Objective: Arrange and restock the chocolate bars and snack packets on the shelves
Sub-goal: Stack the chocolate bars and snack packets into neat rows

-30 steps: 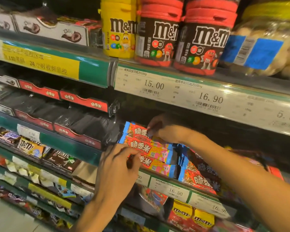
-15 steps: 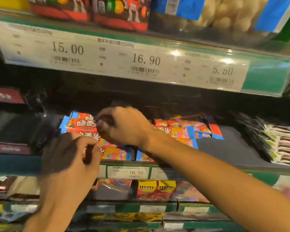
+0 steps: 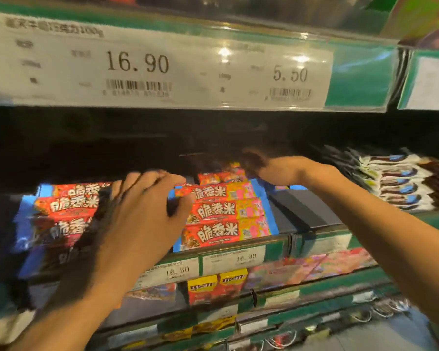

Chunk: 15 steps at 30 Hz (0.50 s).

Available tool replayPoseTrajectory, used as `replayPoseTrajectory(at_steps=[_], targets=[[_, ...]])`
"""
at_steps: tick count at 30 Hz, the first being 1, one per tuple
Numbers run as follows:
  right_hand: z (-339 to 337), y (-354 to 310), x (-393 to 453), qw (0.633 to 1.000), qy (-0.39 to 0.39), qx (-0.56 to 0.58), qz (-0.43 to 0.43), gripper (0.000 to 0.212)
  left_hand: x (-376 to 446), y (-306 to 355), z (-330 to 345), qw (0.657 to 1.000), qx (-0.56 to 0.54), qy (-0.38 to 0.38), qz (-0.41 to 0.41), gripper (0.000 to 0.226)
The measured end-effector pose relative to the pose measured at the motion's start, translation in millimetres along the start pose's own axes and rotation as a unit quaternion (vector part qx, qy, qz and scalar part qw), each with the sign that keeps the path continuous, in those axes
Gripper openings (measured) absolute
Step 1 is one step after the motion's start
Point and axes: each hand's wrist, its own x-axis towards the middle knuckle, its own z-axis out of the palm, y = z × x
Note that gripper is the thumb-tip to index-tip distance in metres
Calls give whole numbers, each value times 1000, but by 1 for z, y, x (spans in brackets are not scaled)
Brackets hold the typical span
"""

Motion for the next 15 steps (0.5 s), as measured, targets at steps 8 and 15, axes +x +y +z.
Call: replayPoseTrajectory(at_steps=[8,15], targets=[[-8,15,11,999,39,13,-20,26,-2,2,16,1000,10,-9,11,45],[-18,11,6,995,91,-8,-47,27,-7,3,14,999,-22,19,16,40]])
